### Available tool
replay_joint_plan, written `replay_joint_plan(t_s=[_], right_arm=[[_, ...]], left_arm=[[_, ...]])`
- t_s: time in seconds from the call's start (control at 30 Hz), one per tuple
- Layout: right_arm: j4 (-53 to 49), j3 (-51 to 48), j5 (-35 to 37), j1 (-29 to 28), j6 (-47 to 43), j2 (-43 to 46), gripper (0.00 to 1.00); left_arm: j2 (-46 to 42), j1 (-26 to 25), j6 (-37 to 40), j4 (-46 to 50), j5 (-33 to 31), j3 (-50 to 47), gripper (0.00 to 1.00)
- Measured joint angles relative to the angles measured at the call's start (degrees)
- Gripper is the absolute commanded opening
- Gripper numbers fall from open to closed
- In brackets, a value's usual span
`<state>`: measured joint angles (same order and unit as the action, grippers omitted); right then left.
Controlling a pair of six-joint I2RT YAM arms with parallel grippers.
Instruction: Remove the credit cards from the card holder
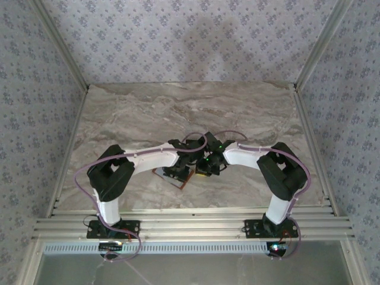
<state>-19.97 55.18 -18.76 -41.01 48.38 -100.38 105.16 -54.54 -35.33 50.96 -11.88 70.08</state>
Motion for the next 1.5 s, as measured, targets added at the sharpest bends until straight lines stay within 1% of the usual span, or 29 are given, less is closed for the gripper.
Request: replay_joint_plan(t_s=[0.3,0.47,0.67,0.83,0.93,1.1,1.37,1.5], right_arm=[[-0.02,0.0,0.02,0.0,-0.37,0.0,0.1],[-0.09,0.0,0.07,0.0,-0.37,0.0,0.1],[-0.22,0.0,0.11,0.0,-0.35,0.11,0.1],[-1.46,0.0,0.55,0.0,-0.37,0.66,0.1],[-1.77,0.0,0.87,0.0,-0.37,0.74,0.1],[-2.21,0.0,1.14,0.0,-0.37,0.76,0.1],[-2.38,0.0,1.4,0.0,-0.37,0.76,0.1],[-2.4,0.0,1.4,0.0,-0.37,0.76,0.1]], left_arm=[[0.0,0.2,0.9,2.32,-5.01,1.33,0.5],[0.0,1.44,2.19,3.02,-7.06,1.42,0.51],[0.0,3.91,4.44,3.28,-9.38,1.88,0.5],[-0.11,7.41,6.93,3.13,-9.81,2.08,0.5],[-0.52,10.19,8.5,2.75,-9.07,2.08,0.49],[-2.27,15.45,10.93,1.64,-6.91,1.95,0.43],[-4.31,25.66,13.92,-0.9,0.04,1.36,0.38],[-4.26,29.27,14.34,-1.7,3.23,1.33,0.37]])
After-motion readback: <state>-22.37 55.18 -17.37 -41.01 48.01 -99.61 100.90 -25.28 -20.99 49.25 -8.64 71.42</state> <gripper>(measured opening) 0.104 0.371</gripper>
